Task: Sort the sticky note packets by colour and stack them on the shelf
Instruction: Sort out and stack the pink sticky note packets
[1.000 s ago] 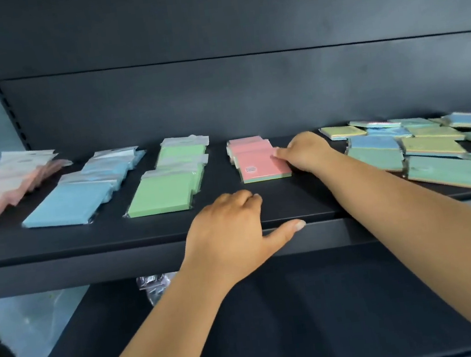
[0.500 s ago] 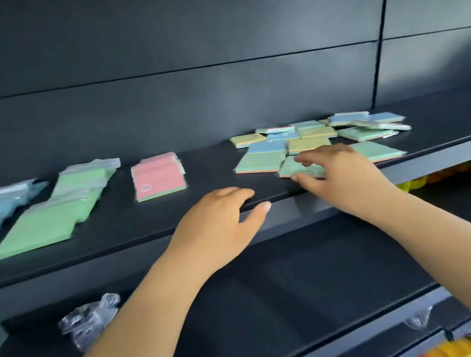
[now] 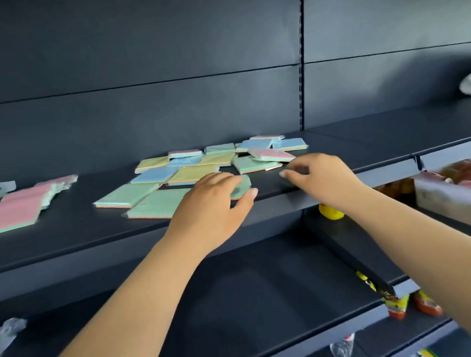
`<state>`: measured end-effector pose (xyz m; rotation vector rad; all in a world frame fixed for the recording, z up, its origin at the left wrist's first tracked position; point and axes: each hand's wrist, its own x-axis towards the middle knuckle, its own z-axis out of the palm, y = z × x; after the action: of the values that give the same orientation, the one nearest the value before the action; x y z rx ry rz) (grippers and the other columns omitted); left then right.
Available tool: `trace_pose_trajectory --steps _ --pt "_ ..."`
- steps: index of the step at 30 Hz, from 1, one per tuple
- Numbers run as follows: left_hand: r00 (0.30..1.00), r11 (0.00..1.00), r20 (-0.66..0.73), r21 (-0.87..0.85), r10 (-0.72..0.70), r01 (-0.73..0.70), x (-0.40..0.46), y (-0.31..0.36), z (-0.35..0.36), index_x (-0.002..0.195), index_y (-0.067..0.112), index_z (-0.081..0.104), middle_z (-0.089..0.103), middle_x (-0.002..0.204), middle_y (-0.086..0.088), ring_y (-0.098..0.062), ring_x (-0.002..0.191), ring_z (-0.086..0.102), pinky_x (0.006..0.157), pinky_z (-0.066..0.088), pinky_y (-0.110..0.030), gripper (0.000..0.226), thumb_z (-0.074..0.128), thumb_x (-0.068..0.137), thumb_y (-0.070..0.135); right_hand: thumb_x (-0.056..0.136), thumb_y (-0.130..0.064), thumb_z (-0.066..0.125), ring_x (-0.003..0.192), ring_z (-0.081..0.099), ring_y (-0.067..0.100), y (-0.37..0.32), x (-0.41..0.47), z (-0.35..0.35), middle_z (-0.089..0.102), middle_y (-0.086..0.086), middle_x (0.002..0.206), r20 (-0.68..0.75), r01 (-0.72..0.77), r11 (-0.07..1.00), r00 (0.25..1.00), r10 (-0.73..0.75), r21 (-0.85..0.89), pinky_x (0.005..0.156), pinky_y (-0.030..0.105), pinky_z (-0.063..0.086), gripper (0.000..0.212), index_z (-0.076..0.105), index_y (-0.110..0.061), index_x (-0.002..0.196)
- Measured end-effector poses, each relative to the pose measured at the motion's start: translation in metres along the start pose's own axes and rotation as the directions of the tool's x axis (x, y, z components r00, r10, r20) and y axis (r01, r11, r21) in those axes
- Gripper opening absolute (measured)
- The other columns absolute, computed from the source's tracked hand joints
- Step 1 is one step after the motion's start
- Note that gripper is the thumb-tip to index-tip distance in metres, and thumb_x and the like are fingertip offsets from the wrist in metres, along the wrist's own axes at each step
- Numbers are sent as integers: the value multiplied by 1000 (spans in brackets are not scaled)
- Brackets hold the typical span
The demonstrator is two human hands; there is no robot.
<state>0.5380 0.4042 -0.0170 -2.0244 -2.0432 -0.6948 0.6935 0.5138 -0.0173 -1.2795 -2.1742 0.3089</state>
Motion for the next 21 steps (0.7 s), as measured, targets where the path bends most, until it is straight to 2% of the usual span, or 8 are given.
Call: trace_pose_trajectory --steps 3,5,7,9,13,15,18,21 --pt "998 999 46 -3 -40 40 21 14 8 140 23 38 37 147 8 -8 135 27 97 20 -19 52 31 95 48 91 -41 49 80 51 29 21 33 -4 55 13 74 27 -167 979 986 165 116 63 33 39 46 58 4 83" --pt "991 995 83 15 -100 99 35 15 17 141 23 36 35 149 8 -10 136 27 102 22 -22 55 28 95 51 89 -48 47 83 46 27 31 58 -6 46 7 68 70 -288 946 957 281 150 60 31 34 48 49 -3 73" --pt "979 985 131 95 -157 146 44 12 26 137 23 42 40 145 6 -13 134 33 103 28 -27 64 20 92 61 87 -58 44 111 45 31 34 79 -3 55 10 98 147 -353 928 931 335 117 82 35 39 54 57 -8 102" --pt "978 968 117 206 -172 146 48 11 34 127 20 51 49 136 6 -14 128 40 99 34 -29 91 3 75 78 85 -65 38 135 28 31 34 94 3 42 10 140 222 -333 943 919 325 -1 104 40 27 75 41 -10 136" --pt "979 961 97 228 -181 155 48 12 34 124 20 52 51 132 7 -10 125 40 98 33 -28 106 -8 56 74 84 -69 38 139 21 28 32 110 17 31 10 150 355 -194 972 906 229 -132 109 40 21 80 36 -13 141" --pt "972 973 142 165 -187 163 50 12 31 113 23 56 52 128 8 -11 119 44 96 34 -28 100 -5 59 81 85 -61 48 132 36 26 33 118 20 42 6 143 427 -138 990 896 123 3 103 31 30 69 44 -14 135" --pt "938 964 232 -4 -256 264 60 14 17 76 31 49 60 101 10 -15 98 51 89 40 -28 71 2 58 80 83 -35 67 117 46 17 34 126 15 53 -1 128 452 -134 952 892 -5 275 86 22 32 56 46 -18 132" --pt "937 963 235 -9 -260 269 80 9 2 77 26 54 62 92 5 -14 93 55 87 41 -27 70 8 58 75 79 -10 70 99 50 14 37 140 10 60 -4 105 436 -196 833 898 -60 518 75 24 36 39 57 -23 113"
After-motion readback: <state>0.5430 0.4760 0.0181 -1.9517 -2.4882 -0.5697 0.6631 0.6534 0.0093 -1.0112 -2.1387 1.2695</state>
